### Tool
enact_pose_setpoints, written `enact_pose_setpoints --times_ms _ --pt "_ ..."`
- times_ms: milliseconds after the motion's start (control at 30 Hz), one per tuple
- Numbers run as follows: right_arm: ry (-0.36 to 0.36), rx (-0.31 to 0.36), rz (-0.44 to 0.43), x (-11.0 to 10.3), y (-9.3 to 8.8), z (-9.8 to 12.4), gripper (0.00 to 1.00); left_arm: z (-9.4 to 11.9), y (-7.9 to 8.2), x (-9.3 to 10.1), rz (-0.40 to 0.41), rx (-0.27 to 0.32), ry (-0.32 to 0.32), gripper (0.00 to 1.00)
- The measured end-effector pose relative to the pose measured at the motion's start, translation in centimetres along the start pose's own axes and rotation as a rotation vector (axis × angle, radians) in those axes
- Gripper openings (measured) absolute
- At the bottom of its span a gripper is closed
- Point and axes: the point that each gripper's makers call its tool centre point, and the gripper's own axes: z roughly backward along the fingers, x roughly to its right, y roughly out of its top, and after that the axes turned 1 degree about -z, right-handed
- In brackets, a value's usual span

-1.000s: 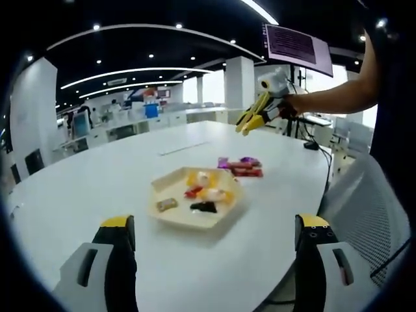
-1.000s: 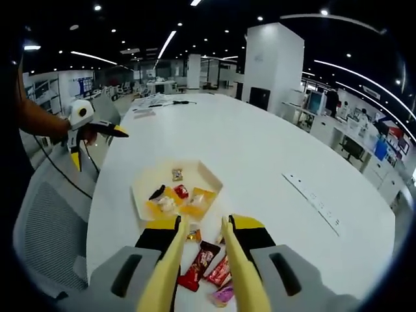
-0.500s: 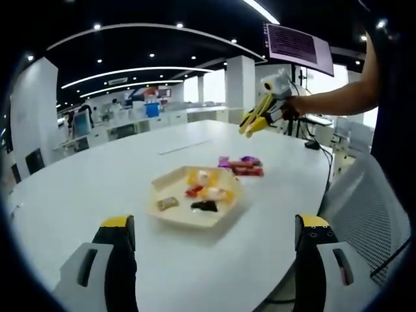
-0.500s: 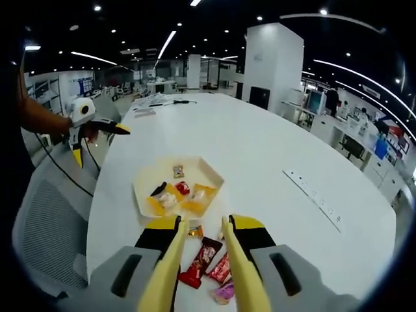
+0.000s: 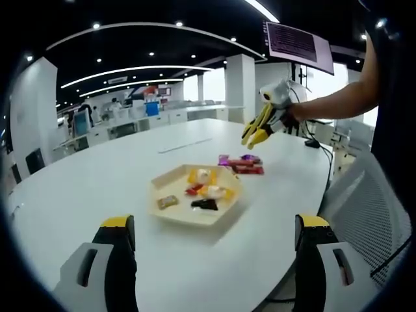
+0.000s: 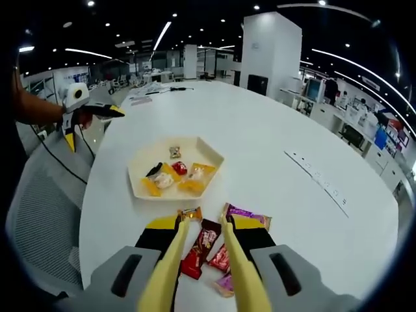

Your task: Place the target food into the container with the food tongs after gripping and lifting it, then release it inside without dropping or visibly crushing the food.

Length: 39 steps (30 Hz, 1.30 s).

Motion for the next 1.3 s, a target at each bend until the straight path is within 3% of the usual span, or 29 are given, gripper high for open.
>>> enact_pose_setpoints --times_ms 767,1300 --pt "-0.030 -0.079 -0.107 -0.2 -4.4 -2.8 0.29 0.0 -0.1 0.1 -0.002 -0.007 -0.001 0.99" --pt "-0.044 -0.154 -0.099 -0.6 -6.3 -3.7 0.28 -0.1 -0.2 0.2 -0.004 -0.013 -0.003 0.99"
